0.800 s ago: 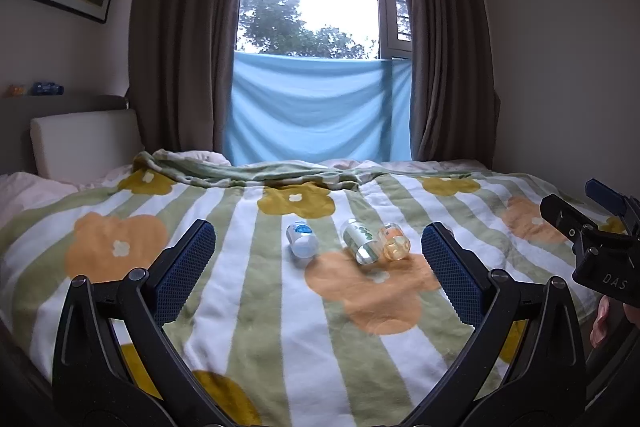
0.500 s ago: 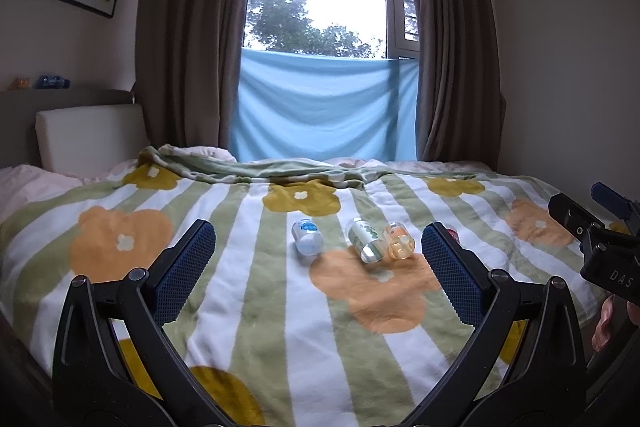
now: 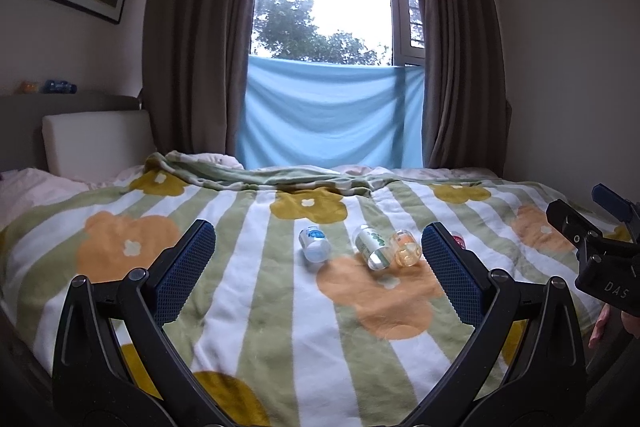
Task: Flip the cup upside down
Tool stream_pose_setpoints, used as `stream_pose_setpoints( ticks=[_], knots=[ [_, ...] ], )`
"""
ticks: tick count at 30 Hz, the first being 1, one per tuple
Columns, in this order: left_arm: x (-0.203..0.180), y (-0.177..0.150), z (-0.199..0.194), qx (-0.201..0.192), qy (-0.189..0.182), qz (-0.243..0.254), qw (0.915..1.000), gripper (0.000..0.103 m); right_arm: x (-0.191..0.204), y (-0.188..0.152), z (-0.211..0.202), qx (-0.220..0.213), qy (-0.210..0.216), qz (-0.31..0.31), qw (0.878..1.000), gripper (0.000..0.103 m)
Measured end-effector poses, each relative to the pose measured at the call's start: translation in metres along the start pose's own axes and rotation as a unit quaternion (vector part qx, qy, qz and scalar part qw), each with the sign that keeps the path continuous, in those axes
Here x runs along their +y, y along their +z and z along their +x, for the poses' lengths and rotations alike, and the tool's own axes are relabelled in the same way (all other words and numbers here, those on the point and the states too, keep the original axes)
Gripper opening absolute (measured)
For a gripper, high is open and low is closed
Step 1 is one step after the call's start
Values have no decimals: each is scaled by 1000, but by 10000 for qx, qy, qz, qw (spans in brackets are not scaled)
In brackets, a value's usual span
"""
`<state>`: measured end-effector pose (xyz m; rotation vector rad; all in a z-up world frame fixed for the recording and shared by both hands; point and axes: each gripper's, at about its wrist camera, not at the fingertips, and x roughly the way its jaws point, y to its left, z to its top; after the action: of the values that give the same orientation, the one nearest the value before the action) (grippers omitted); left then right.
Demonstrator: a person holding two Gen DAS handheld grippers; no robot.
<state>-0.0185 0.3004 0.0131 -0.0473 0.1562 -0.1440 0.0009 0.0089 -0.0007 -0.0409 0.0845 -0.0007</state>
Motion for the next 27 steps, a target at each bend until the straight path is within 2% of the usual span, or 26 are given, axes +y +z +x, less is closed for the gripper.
stream_pose_setpoints(
  ticks=[27],
  knots=[
    [7, 1, -2, -12, 60, -110, 9999, 103, -2, 0, -2, 94, 169, 82, 9998, 103]
  ],
)
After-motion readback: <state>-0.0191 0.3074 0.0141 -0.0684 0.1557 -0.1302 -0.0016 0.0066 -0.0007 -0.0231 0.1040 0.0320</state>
